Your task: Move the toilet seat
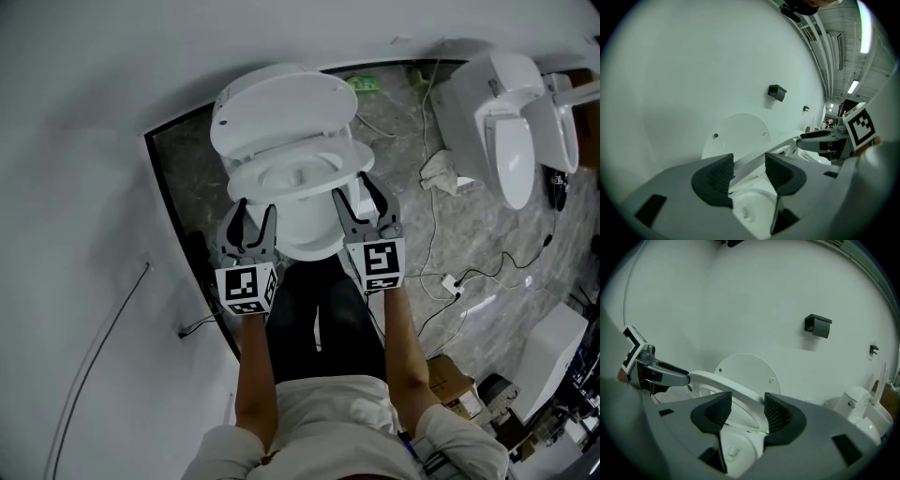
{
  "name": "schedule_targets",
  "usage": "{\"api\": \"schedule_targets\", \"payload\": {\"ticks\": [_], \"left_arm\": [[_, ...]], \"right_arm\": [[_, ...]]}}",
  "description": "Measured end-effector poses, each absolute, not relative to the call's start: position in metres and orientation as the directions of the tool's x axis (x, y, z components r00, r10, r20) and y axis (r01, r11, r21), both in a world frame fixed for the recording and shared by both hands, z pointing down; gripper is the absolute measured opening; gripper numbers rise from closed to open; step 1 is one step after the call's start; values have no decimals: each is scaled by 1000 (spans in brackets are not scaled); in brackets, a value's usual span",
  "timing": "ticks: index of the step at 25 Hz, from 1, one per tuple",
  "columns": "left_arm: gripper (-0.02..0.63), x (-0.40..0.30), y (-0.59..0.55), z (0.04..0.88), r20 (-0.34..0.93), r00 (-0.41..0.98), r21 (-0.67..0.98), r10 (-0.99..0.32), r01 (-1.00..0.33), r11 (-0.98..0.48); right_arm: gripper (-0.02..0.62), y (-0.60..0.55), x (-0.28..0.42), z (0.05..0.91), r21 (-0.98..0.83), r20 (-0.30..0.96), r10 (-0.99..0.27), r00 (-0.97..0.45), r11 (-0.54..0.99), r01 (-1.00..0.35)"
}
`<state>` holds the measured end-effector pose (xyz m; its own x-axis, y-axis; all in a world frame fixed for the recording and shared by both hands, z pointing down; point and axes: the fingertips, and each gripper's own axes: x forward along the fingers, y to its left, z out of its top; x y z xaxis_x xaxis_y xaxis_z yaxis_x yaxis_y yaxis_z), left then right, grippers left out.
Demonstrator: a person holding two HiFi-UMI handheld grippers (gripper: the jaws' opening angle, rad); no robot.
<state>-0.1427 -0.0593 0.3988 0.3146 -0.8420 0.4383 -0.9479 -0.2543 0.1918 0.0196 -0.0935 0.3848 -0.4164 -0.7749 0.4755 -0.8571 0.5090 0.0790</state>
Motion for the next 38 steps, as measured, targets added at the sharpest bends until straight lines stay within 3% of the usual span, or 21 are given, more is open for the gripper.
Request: {"api": "schedule_targets", "payload": {"ticks": [38], "left_arm": [[225,-162,-127,384,417,202,147,-886,-977,-153]], "right_arm": [[167,-160,9,367,90,447,-769,-457,547,-832]]}}
